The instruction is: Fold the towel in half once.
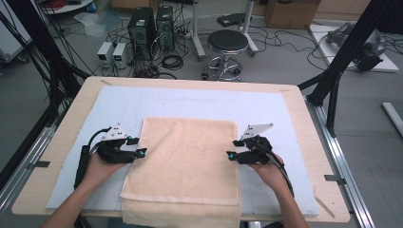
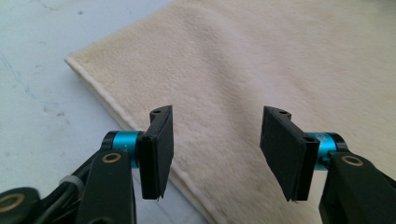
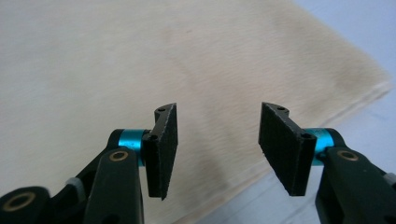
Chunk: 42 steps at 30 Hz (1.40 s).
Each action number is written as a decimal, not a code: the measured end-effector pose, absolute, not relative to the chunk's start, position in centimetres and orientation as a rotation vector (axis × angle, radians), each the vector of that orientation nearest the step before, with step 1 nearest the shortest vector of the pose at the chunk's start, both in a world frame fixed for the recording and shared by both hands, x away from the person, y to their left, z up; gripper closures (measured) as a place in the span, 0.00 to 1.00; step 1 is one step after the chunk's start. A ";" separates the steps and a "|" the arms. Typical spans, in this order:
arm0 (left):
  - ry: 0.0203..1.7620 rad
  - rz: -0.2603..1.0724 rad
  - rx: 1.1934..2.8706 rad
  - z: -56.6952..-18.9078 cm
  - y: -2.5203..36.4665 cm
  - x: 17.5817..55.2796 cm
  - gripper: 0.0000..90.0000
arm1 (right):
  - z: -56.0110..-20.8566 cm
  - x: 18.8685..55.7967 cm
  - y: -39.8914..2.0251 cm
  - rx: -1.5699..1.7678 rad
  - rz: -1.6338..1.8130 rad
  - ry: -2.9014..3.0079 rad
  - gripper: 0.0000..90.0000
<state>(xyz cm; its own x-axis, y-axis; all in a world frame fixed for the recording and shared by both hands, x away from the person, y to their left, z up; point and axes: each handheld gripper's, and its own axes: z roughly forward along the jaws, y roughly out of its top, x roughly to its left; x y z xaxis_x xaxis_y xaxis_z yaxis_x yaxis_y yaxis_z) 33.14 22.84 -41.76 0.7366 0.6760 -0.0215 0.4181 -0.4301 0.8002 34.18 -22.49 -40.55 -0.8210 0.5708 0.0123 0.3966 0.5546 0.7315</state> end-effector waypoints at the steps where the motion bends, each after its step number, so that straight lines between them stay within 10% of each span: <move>1: 0.845 0.380 2.097 -41.9 22.7 33.4 0.46 | -40.7 34.7 -22.5 0.826 1.102 2.549 0.50; 12: 1.003 0.347 2.142 -43.6 23.4 35.0 0.50 | -43.1 37.5 -22.9 0.996 0.974 2.549 0.44; 22: 1.059 0.322 2.125 -43.4 23.2 34.8 0.67 | -43.5 37.8 -23.0 1.086 1.026 2.558 0.62; 28: 1.089 0.350 2.121 -43.6 23.6 35.0 0.51 | -43.4 37.8 -22.9 1.068 1.042 2.575 0.69; 36: 1.110 0.268 2.064 -43.7 23.2 35.0 0.93 | -43.4 37.8 -22.5 1.073 1.074 2.604 0.90; 42: 1.116 0.286 2.063 -43.5 23.2 35.0 0.95 | -43.1 37.6 -22.2 1.029 1.045 2.581 0.92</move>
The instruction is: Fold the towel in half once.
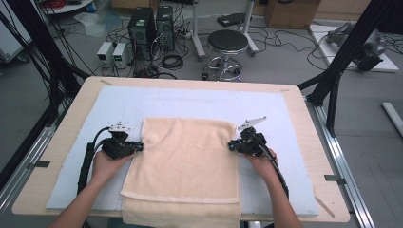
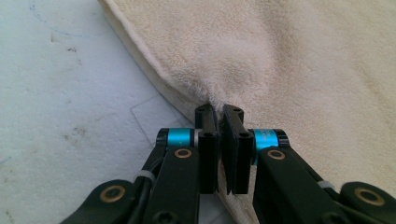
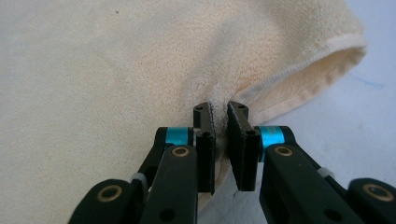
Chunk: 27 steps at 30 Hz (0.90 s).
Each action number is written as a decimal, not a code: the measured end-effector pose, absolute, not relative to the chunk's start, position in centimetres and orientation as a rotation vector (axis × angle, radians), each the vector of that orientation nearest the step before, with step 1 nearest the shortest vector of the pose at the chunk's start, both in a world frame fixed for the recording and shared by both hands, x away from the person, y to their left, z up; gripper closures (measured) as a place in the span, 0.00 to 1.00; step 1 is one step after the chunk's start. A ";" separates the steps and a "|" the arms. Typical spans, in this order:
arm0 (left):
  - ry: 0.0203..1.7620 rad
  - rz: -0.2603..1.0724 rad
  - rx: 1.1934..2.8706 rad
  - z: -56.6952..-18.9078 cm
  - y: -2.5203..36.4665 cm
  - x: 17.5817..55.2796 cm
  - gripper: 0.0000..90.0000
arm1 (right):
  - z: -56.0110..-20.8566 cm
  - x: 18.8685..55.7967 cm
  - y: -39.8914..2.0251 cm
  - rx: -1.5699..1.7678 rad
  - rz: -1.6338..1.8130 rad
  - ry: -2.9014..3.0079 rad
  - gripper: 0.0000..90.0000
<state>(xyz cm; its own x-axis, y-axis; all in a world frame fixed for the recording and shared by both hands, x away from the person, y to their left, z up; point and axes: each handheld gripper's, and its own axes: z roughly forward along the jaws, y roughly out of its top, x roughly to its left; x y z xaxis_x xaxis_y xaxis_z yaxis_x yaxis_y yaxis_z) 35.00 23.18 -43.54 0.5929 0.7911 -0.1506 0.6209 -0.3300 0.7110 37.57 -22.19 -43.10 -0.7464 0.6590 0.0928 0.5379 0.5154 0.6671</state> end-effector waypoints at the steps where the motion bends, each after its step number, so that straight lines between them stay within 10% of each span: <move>1: 1.119 0.304 2.052 -43.5 23.2 35.1 0.95 | -43.0 37.6 -22.3 1.031 1.053 2.571 0.92; 21: 1.235 0.473 1.938 -41.6 21.7 43.2 0.95 | -40.2 45.7 -22.1 1.141 1.015 2.435 0.91; 27: 1.178 0.457 2.048 -42.4 21.7 43.1 0.79 | -41.4 46.0 -22.7 1.175 0.972 2.462 0.73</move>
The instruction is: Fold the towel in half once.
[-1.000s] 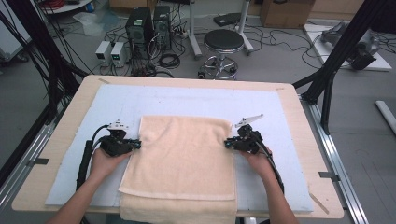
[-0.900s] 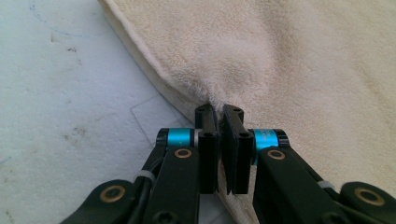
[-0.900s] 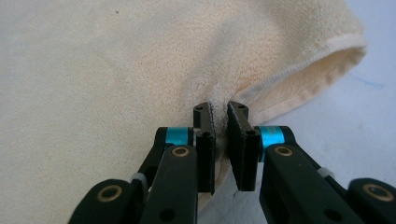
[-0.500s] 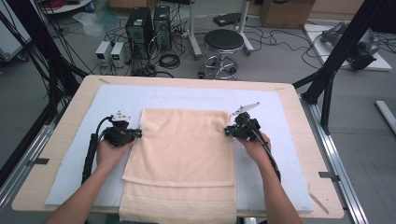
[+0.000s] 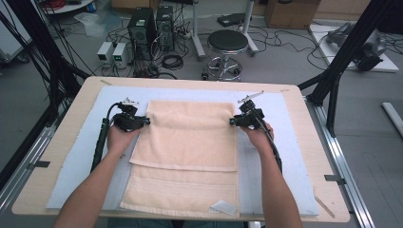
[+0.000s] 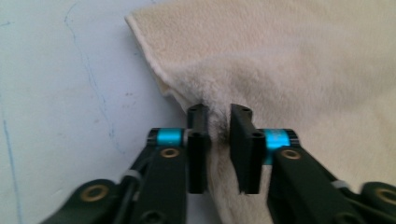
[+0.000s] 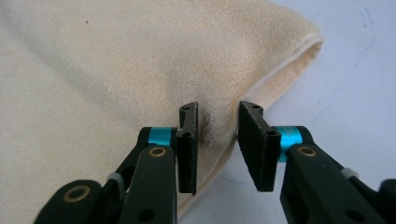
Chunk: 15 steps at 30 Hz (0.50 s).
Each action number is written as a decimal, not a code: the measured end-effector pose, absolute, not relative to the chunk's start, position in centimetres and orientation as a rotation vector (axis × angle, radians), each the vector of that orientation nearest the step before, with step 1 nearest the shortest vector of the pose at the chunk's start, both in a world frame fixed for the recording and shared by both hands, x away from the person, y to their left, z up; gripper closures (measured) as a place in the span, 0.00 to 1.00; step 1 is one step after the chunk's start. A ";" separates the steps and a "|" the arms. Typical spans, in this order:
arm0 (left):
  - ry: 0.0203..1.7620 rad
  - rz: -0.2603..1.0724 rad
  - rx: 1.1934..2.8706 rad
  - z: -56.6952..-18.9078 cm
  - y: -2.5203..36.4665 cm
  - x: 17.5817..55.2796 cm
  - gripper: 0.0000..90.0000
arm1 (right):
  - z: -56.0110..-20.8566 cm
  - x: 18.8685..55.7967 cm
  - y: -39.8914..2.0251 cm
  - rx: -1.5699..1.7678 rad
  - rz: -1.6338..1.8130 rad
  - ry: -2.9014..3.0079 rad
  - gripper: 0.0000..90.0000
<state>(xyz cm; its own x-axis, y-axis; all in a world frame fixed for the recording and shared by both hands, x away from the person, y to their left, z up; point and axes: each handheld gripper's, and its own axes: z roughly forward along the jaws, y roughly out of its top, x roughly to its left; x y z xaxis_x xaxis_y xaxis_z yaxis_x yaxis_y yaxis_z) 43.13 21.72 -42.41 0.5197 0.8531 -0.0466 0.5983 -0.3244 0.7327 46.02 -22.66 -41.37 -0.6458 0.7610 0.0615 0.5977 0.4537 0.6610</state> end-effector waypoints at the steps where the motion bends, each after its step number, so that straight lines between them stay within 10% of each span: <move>1: 1.169 0.455 2.039 -42.3 21.9 42.9 0.75 | -41.2 45.7 -22.8 1.166 0.990 2.444 0.70; 15: 0.961 0.387 2.016 -41.0 23.9 35.5 0.63 | -39.0 38.3 -22.0 0.829 1.091 2.521 0.57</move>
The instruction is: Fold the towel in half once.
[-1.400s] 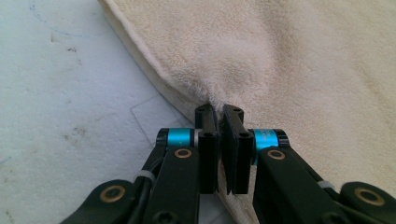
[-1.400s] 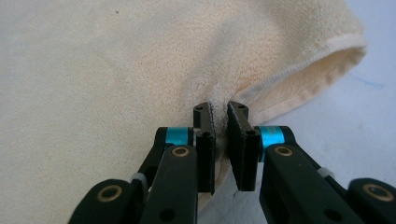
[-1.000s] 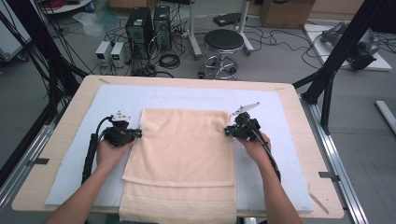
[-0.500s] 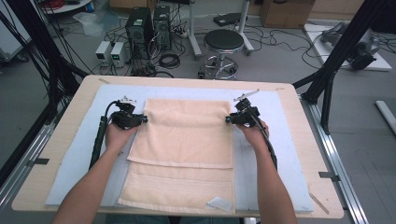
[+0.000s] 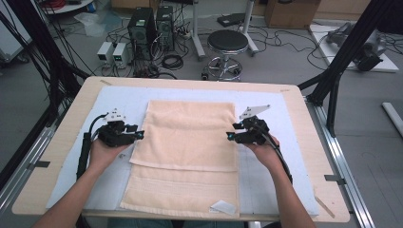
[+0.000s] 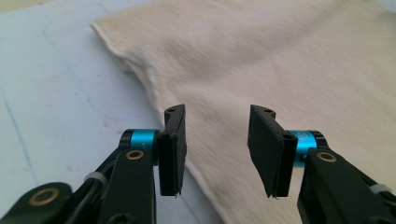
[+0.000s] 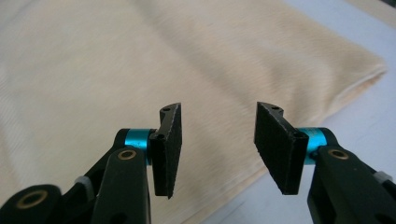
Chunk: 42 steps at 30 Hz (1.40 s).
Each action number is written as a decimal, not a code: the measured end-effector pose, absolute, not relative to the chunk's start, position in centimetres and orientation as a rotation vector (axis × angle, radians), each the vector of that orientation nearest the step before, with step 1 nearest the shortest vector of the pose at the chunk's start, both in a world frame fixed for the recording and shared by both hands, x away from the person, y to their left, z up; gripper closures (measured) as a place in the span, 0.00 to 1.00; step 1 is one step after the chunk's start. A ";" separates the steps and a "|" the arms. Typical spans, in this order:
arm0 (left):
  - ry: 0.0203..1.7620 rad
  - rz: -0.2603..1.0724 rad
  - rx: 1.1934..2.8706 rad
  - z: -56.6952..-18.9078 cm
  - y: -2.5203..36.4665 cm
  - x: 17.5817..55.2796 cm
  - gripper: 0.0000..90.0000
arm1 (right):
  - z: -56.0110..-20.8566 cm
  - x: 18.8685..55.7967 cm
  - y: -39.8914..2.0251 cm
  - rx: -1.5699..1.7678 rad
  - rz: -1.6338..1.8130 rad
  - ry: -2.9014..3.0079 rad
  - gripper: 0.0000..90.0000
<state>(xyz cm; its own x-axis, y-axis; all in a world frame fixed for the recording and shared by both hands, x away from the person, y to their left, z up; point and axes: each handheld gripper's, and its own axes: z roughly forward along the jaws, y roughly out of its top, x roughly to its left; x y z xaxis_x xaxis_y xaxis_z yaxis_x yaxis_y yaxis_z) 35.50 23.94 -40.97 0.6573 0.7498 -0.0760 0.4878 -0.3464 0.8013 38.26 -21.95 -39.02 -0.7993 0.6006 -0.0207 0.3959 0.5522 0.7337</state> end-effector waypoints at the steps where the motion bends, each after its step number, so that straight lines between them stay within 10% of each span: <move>1: 0.941 0.377 2.044 -41.0 23.9 34.9 0.63 | -39.0 37.6 -21.9 0.807 1.093 2.522 0.57; 16: 0.684 0.256 2.164 -42.7 23.3 30.2 0.58 | -41.2 32.2 -21.6 0.680 1.117 2.638 0.55; 29: 0.701 0.303 2.230 -43.6 22.4 30.4 0.86 | -43.0 32.0 -20.4 0.629 1.026 2.711 0.92; 42: 0.651 0.322 2.161 -41.0 22.8 29.0 0.95 | -40.5 31.0 -21.9 0.642 1.159 2.656 0.95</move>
